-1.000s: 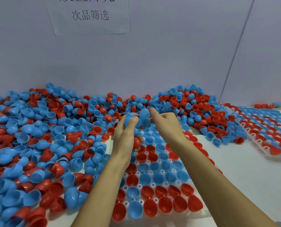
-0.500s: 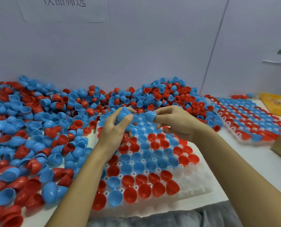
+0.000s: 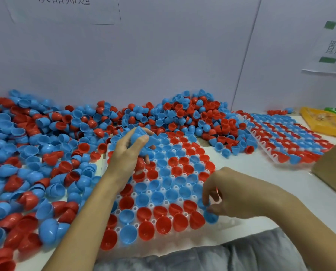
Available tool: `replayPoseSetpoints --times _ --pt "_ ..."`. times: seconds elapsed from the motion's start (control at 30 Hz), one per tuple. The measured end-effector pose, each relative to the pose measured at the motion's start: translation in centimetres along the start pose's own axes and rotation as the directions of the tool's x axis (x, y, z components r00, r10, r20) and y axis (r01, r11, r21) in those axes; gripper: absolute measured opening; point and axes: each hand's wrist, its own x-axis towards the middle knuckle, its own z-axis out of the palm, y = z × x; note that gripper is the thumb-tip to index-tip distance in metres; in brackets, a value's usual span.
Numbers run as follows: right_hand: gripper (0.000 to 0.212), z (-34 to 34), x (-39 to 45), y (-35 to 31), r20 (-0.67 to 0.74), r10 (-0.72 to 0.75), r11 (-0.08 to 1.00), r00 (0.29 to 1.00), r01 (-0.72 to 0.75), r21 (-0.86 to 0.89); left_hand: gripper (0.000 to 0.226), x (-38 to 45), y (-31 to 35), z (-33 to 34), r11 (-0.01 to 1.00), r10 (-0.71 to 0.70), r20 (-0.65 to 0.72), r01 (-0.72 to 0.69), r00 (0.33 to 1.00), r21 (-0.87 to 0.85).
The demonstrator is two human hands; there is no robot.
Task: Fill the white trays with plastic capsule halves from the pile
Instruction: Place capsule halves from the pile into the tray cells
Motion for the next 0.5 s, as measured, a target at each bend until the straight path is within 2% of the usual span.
replayPoseSetpoints --times 0.2,0.4,0.5 --pt "0.02 0.93 0.08 -0.77 -0.009 0.004 0.998 1.0 -0.004 -0.06 0.014 0.13 -0.08 -0.06 1.0 0.005 0.0 -0.005 1.0 0.001" --pt "0.026 1.0 -0.21 -0.82 0.014 0.024 0.999 1.0 -0.023 -0.027 0.015 0.21 -0.3 -0.03 1.0 -0.019 0.009 0.019 1.0 -0.023" --pt "0.023 0.3 -0.35 -0.58 0.04 0.02 0.999 0.999 -0.021 0.029 0.018 0.25 -0.28 0.06 0.993 -0.073 0.029 0.076 0.997 -0.093"
